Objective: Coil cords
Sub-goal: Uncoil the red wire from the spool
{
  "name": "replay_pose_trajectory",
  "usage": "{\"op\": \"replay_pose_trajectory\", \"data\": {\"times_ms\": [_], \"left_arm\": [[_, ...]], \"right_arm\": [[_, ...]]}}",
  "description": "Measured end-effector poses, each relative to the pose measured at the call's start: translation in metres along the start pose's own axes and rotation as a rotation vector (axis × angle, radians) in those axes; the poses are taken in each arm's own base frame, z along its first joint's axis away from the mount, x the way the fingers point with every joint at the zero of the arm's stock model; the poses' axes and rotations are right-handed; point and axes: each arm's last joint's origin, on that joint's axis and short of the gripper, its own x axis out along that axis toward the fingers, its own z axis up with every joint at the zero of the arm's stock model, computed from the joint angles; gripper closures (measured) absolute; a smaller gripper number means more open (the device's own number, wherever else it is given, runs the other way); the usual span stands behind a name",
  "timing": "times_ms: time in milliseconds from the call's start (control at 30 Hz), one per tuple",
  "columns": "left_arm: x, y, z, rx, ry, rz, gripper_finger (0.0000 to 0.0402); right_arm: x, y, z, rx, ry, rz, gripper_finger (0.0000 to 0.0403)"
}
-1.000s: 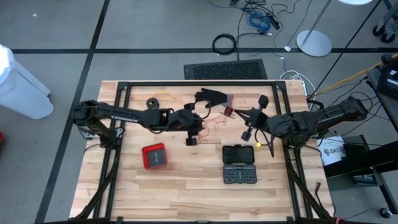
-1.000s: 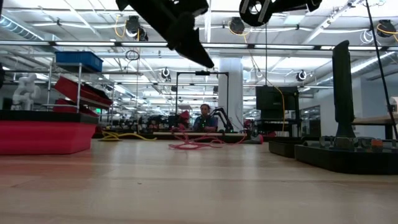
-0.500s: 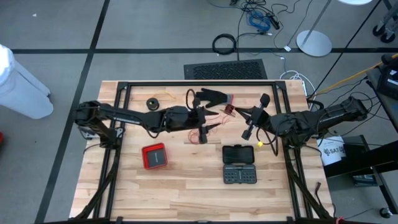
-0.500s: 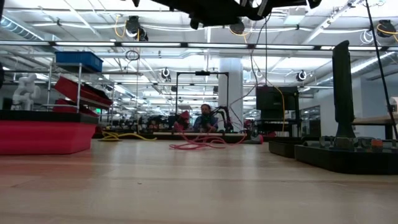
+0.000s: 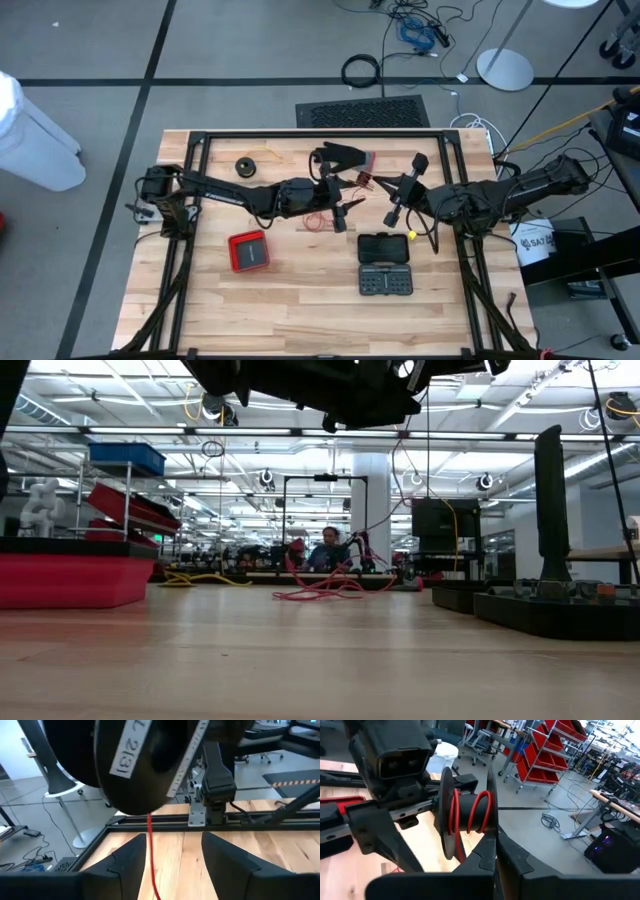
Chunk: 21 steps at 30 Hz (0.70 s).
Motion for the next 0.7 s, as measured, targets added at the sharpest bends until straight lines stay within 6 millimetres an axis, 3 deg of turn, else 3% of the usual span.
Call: {"op": "replay_pose_trajectory", "data": {"times_ms": [367,700], "left_arm": [[0.011,0.002,-0.012,0.000,0.012,0.033,0.0264],[0.010,0.000,-0.010,0.031,0.008,0.008,0.0388]], "right_arm": [[0.005,0.005,0.001,-0.007,-0.010,-0.001,0.0403],[0.005,0.005,0.001,-0.013,-0.008,-0.004,0.0403]]}}
